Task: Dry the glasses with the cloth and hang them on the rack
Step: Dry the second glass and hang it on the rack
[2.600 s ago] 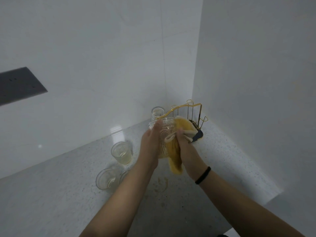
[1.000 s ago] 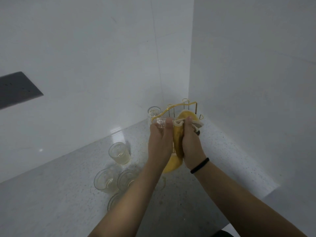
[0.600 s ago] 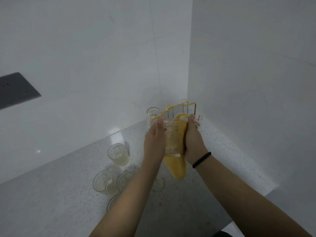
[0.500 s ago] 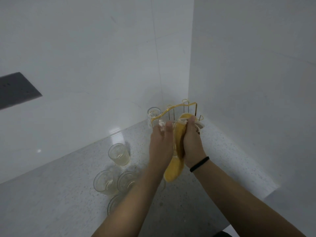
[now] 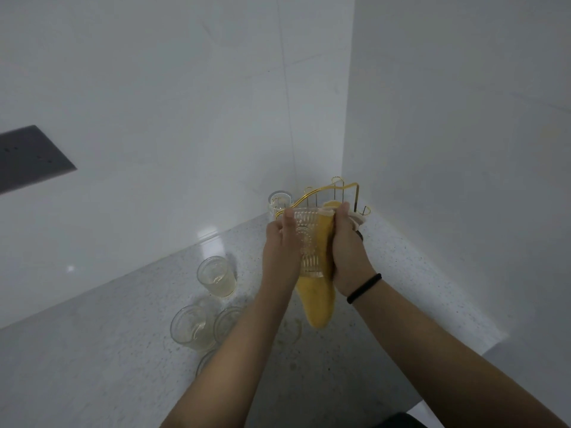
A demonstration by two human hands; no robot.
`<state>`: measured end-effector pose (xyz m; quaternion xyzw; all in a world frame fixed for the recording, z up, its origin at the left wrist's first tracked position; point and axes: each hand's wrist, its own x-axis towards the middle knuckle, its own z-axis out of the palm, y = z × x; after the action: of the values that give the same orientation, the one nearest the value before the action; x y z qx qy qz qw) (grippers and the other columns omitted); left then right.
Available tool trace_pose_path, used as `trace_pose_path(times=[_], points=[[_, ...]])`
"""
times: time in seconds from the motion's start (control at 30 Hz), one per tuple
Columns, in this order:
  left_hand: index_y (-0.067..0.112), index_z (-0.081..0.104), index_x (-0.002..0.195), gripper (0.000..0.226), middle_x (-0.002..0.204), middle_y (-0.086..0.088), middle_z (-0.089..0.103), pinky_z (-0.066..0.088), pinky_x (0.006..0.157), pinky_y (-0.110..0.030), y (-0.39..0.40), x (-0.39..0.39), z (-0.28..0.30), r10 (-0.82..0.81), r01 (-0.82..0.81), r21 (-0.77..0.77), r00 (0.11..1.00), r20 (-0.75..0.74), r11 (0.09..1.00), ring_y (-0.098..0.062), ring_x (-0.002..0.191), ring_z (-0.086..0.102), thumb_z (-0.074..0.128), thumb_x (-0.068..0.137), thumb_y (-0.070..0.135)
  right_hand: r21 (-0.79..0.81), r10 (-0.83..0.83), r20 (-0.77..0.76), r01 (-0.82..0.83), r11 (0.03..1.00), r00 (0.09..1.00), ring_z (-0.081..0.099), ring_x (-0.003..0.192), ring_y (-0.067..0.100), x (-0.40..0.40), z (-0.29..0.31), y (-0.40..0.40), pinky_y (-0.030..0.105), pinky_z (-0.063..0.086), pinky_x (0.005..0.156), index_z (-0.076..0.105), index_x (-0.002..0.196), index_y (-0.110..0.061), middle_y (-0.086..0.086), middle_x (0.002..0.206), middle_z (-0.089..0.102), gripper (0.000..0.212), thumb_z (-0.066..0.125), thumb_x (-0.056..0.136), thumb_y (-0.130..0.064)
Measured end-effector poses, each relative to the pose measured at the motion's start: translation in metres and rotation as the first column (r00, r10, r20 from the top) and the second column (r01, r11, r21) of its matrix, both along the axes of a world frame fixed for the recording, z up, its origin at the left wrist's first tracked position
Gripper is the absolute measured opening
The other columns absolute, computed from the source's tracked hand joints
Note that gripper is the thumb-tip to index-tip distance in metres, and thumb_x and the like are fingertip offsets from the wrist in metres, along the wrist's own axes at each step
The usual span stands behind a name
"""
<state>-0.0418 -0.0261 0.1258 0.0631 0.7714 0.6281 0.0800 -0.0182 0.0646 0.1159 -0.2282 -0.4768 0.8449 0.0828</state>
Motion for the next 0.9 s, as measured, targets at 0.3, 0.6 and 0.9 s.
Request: trace_pose_path(times=[0.3,0.6,0.9], points=[[0.039,0.07,0.095,0.047,0.096,0.005,0.075,0.06,0.071,-0.032,-0.006,0.006,-0.004,-0.182,0.17,0.246,0.983,0.027,0.954,-0.014,0.089,0.072,0.051,0.072,0.075,-0.179,0.078,-0.163,-0.108,0.978,0.984,0.067,0.071,0.02,-0.004,0.004,0.006,0.034,0.056,0.067,0.072,0.073,-0.017,0.003,0.073,0.069,0.067,0.025,0.088,-0.063],[0.016,0.053,0.114,0.09,0.09,0.012,0.063,0.045,0.065,-0.017,-0.007,0.005,-0.002,-0.038,0.038,-0.05,0.999,-0.011,0.998,-0.001,0.08,0.062,0.028,0.066,0.089,0.095,-0.077,-0.053,0.082,0.992,0.996,0.069,0.076,0.019,0.003,0.002,-0.01,0.035,0.057,0.071,0.066,0.079,-0.025,-0.004,0.069,0.073,0.054,0.026,0.089,-0.06],[0.037,0.071,0.1,0.02,0.1,0.003,0.074,0.058,0.075,-0.035,-0.015,0.009,-0.003,-0.504,0.462,0.32,0.862,0.059,0.827,-0.021,0.095,0.071,0.07,0.08,0.039,-0.214,0.113,-0.219,-0.16,0.964,0.969,0.065,0.06,0.02,-0.001,0.01,0.019,0.03,0.055,0.056,0.069,0.062,-0.017,0.004,0.063,0.066,0.072,0.024,0.086,-0.068]])
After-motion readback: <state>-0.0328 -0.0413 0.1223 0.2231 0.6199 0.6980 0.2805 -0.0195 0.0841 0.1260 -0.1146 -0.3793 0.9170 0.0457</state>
